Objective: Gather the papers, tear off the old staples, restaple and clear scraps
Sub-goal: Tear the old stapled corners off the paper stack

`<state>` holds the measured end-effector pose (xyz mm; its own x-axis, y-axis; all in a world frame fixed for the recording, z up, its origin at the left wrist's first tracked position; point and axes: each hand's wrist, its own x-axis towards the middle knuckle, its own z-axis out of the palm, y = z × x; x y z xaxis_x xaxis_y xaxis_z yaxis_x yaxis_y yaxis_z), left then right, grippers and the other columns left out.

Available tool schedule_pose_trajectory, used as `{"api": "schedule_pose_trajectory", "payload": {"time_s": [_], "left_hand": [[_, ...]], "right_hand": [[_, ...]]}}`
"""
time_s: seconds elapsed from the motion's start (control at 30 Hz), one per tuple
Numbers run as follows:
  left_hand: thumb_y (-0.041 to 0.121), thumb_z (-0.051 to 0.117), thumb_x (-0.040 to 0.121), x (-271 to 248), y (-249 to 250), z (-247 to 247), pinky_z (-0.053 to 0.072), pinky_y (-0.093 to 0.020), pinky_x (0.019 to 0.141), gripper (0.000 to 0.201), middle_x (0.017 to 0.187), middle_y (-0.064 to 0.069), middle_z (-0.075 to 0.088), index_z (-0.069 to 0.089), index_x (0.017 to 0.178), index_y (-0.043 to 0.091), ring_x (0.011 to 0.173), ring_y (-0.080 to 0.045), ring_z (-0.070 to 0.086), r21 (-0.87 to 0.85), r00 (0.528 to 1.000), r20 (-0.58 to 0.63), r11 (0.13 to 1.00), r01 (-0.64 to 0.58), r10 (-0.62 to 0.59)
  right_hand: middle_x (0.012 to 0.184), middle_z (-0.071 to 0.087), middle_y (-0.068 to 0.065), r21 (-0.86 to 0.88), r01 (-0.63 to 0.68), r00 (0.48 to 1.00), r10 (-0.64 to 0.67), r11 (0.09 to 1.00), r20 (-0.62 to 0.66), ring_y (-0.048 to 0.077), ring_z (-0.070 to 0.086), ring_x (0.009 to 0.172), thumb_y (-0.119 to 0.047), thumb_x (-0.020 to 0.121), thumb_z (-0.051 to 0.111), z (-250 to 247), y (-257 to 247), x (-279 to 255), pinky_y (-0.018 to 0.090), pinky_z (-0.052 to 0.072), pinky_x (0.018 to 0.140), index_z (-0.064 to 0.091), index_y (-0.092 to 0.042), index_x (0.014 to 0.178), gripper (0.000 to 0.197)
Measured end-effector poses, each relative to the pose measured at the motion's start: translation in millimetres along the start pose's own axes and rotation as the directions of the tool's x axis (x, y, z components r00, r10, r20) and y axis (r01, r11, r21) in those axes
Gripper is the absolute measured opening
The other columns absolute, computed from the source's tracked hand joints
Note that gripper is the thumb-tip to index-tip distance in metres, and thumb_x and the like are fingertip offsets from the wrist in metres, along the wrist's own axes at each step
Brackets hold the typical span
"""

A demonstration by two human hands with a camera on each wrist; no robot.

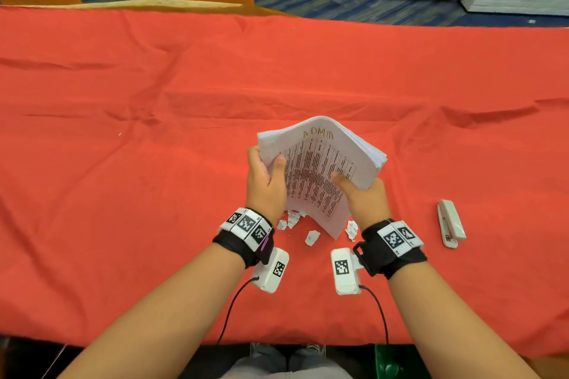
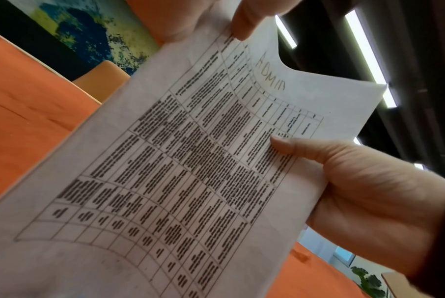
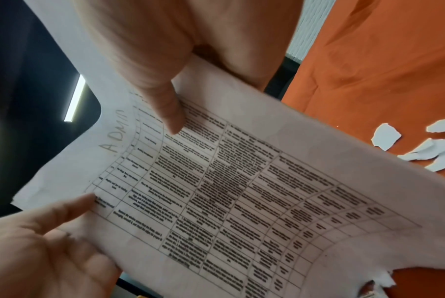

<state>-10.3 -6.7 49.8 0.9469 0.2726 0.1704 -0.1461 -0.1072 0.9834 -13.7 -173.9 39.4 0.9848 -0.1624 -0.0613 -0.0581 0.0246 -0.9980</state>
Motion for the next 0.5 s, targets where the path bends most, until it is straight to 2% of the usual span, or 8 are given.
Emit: {"api": "schedule_pose_trajectory", "payload": {"time_s": [0.1,0.23,0.37,0.43,0.5], "left_hand": [[0.014,0.047,0.095,1.8,-1.0,-1.5,0.046,-0.018,0.075,0.009,0.089,0.013,0.059,0.045,0.102,0.018,0.076,0.009,0.057,-0.038,1.000,-0.010,0.999,0.010,-0.010],[0.023,0.047,0.089,-0.6,-3.6,-5.9,0.051,-0.033,0.086,0.016,0.093,0.015,0.063,0.047,0.100,0.034,0.087,0.000,0.061,-0.116,0.999,0.005,0.992,0.051,-0.050],[0.032,0.050,0.085,1.4,-5.8,-7.8,0.047,-0.055,0.095,0.019,0.099,0.010,0.067,0.053,0.097,0.046,0.100,-0.021,0.063,-0.142,0.993,-0.003,0.983,0.116,-0.118],[0.030,0.051,0.085,0.0,-5.8,-8.7,0.045,-0.059,0.097,0.021,0.103,0.004,0.067,0.056,0.097,0.046,0.104,-0.027,0.062,-0.173,0.990,0.005,0.975,0.138,-0.139],[0.023,0.049,0.088,-1.1,-0.4,-7.9,0.043,-0.058,0.099,0.023,0.107,-0.001,0.067,0.057,0.104,0.038,0.107,-0.028,0.061,-0.201,0.989,0.023,0.969,0.144,-0.143]], "right_hand": [[0.080,0.069,-0.020,0.006,-0.005,1.000,0.005,1.000,0.003,-0.013,0.065,0.071,-0.009,0.085,0.068,-1.6,0.8,0.7,0.008,0.052,0.065,0.066,-0.033,0.086,0.024],[0.088,0.068,-0.019,-0.014,0.005,0.999,-0.004,1.000,0.052,-0.014,0.065,0.075,-0.009,0.083,0.070,-3.4,0.9,-1.0,0.007,0.052,0.067,0.065,-0.034,0.089,0.026],[0.093,0.070,-0.016,-0.010,-0.005,0.998,0.006,1.000,0.058,-0.010,0.067,0.081,-0.010,0.080,0.073,-7.7,5.4,3.5,0.011,0.054,0.072,0.066,-0.033,0.092,0.027],[0.099,0.071,-0.013,-0.034,-0.022,0.997,0.024,0.999,0.080,-0.004,0.068,0.088,-0.011,0.079,0.075,-10.0,8.8,4.4,0.018,0.054,0.078,0.067,-0.033,0.096,0.029],[0.100,0.071,-0.012,-0.031,-0.023,0.996,0.025,0.999,0.080,-0.003,0.068,0.089,-0.009,0.079,0.074,-11.1,8.7,5.7,0.020,0.053,0.078,0.067,-0.032,0.096,0.030]]}}
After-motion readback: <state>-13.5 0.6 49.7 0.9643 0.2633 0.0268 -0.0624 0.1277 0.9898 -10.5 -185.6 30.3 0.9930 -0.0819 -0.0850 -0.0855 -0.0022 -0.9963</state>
